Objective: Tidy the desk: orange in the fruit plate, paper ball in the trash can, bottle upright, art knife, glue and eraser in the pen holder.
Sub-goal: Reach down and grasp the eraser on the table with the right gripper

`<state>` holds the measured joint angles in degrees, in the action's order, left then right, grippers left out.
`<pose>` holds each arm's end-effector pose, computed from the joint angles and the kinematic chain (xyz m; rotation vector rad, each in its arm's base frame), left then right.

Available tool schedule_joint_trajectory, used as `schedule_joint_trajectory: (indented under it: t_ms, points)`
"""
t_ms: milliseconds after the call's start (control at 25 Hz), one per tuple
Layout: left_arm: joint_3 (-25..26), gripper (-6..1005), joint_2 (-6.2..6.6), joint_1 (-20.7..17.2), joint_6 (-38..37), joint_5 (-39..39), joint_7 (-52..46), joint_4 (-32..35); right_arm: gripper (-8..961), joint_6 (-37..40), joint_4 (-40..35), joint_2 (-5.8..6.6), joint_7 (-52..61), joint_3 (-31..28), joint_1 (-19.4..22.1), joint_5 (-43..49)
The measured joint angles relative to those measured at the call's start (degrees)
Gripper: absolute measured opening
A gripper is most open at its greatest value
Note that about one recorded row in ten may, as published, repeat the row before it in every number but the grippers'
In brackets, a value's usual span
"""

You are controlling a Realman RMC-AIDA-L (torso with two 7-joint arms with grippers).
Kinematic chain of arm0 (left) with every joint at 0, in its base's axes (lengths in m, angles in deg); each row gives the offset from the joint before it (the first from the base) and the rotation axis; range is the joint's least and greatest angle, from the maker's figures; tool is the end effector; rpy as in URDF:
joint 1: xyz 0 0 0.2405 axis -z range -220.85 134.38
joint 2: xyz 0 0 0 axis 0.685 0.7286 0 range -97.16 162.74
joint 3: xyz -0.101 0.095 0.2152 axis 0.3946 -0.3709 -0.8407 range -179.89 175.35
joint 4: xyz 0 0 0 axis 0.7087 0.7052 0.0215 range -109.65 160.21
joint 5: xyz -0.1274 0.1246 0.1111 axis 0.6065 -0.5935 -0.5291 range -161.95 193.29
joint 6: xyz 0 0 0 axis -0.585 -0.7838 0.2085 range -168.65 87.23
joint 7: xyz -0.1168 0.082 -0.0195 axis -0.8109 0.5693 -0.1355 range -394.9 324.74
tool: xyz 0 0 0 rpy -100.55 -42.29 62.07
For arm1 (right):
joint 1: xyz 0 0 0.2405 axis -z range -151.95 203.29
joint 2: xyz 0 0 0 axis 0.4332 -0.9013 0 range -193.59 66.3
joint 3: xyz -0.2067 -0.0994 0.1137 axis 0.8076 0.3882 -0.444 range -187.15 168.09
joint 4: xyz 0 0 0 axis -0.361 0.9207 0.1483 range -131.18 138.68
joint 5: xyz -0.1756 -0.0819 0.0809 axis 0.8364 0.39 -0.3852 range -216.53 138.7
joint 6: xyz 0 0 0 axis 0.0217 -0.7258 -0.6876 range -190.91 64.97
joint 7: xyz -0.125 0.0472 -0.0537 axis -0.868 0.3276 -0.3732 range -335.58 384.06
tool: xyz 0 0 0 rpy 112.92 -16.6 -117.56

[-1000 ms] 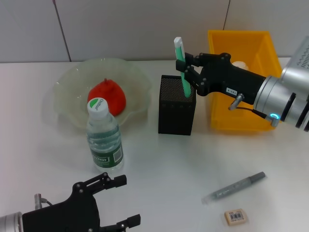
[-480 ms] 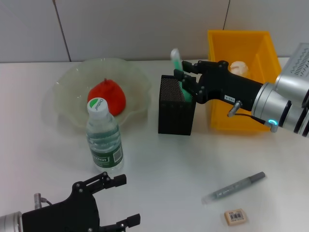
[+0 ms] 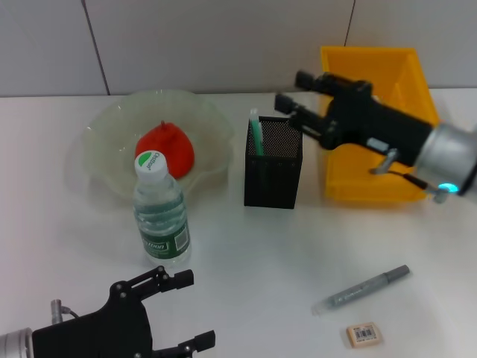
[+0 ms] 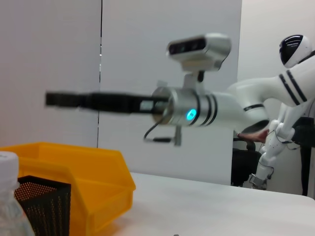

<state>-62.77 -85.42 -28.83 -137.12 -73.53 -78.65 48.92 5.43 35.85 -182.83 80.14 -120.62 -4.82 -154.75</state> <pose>-0.2956 0.2202 -0.0393 -2.6712 -0.2576 -0.9922 0.2067 0.3768 -0.0167 -2.3367 0.2934 0.9827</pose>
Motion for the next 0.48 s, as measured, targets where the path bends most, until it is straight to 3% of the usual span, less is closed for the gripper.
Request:
schedule_joint_trajectory:
  t_ms: [120, 240, 360, 400, 480]
  points:
    - [0.0, 826, 0.07, -0.2, 0.0, 0.0, 0.0, 0.0, 535, 0.5, 11.5, 0.51, 12.1, 0.7, 4.6, 6.0]
    - [0.0, 826, 0.14, -0.2, 0.0, 0.0, 0.0, 0.0, 644, 0.2, 24.3, 0.78, 28.0, 0.3, 8.0, 17.8]
    - [0.0, 826, 0.16, -0.1, 0.0, 0.0, -0.1, 0.0, 698, 1.6, 35.4, 0.86, 42.4, -0.2, 9.3, 30.3]
    - [0.0, 827, 0.16, -0.1, 0.0, 0.0, -0.1, 0.0, 707, 4.3, 41.1, 1.1, 51.8, -0.5, 8.9, 39.2]
    - [0.0, 827, 0.17, 0.0, 0.0, 0.0, -0.1, 0.0, 725, 6.7, 43.9, 1.36, 56.8, -0.5, 8.3, 44.1]
